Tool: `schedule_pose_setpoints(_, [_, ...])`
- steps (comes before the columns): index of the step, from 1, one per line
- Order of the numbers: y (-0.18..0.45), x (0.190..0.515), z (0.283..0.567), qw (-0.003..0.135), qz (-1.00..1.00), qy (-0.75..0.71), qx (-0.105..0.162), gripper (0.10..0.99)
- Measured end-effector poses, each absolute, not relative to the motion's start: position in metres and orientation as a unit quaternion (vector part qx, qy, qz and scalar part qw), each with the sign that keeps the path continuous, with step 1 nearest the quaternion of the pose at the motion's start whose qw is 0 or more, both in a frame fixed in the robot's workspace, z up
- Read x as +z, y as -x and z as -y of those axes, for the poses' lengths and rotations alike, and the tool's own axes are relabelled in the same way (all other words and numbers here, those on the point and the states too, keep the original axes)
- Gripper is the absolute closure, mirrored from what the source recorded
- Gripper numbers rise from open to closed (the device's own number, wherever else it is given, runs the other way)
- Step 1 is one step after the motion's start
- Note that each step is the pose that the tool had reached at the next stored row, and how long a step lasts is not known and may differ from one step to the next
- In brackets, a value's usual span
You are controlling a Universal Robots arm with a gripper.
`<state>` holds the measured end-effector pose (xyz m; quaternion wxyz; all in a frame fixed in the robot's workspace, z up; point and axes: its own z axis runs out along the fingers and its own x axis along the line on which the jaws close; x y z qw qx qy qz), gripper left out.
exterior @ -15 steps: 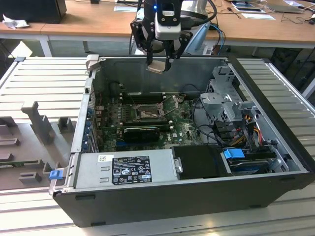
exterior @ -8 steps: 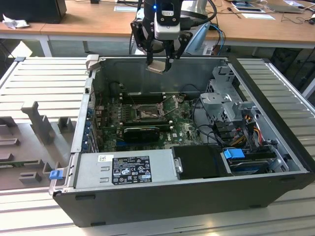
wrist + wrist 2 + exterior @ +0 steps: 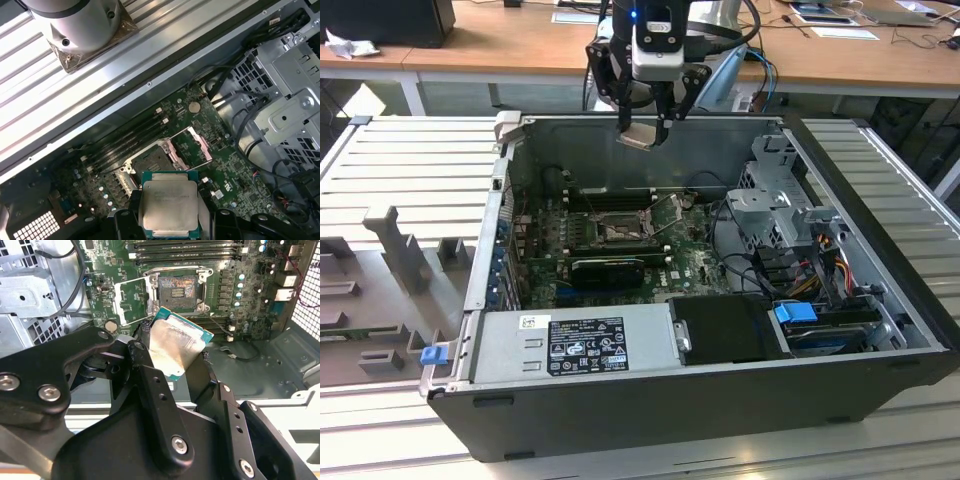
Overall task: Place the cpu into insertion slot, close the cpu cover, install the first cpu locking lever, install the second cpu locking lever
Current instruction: 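Place the cpu into insertion slot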
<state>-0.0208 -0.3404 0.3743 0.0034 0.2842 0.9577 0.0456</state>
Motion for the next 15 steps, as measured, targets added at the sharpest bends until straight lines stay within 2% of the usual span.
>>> schedule_pose_setpoints(15, [0.0208, 0.3742, 0.3404, 0.004, -0.951, -0.307, 0.045, 0.557])
